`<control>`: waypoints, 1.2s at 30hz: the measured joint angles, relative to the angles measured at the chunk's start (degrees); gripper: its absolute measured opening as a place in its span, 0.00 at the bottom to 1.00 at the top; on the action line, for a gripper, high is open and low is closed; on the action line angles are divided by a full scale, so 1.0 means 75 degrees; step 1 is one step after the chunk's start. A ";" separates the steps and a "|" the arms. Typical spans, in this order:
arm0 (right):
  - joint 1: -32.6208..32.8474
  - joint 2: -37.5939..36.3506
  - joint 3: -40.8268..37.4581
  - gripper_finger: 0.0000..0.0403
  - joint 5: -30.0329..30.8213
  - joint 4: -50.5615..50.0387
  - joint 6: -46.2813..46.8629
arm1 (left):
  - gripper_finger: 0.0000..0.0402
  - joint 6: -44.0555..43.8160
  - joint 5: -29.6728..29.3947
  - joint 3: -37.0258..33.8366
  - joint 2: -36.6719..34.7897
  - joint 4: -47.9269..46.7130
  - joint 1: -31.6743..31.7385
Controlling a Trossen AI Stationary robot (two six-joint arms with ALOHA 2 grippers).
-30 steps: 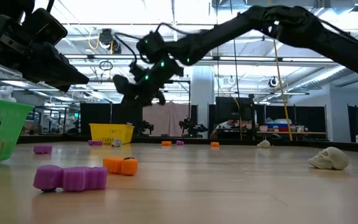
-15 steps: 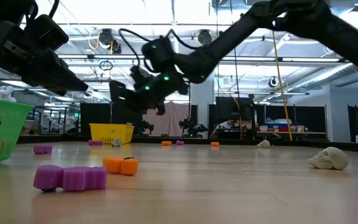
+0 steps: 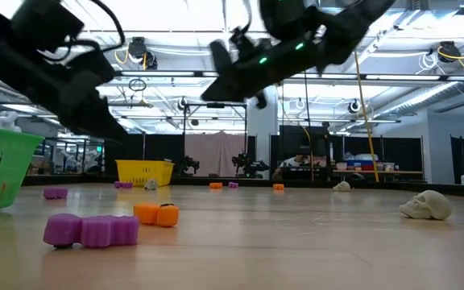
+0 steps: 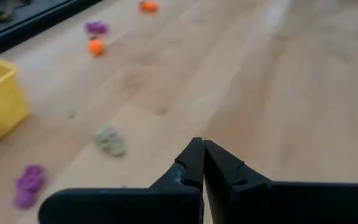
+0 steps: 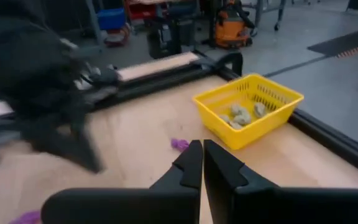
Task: Sort Halloween decoration
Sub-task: Put the purple skeleton toy into the blue bin
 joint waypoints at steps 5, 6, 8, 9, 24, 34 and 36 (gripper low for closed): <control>0.0173 -0.1001 -0.1000 0.00 0.0165 -0.0109 -0.0201 | 0.11 -0.0209 -0.0138 0.0086 0.0802 0.0136 0.0469; 0.0221 -0.1156 -0.1171 0.00 0.0182 -0.0104 -0.0256 | 0.13 -0.0237 -0.0170 0.0086 0.0958 0.0227 0.0556; 0.0303 -0.1450 -0.1468 0.00 0.0181 0.0034 -0.0316 | 0.18 -0.0367 -0.0238 0.0086 0.1211 0.0362 0.0732; 0.0340 -0.1585 -0.1604 0.00 0.0220 0.0074 -0.0331 | 0.20 -0.0395 -0.0256 0.0086 0.1329 0.0468 0.0812; 0.0607 -0.1851 -0.2045 0.00 0.0553 0.0210 -0.0560 | 0.40 -0.0409 -0.0286 0.0640 0.2467 0.0933 0.1596; 0.0727 -0.1851 -0.2045 0.00 0.0547 0.0136 -0.0563 | 0.40 -0.0726 -0.0575 0.0806 0.2901 0.0785 0.1618; 0.0761 -0.1851 -0.2045 0.00 0.0544 0.0139 -0.0563 | 0.40 -0.0812 -0.0684 0.0806 0.2901 0.0683 0.1618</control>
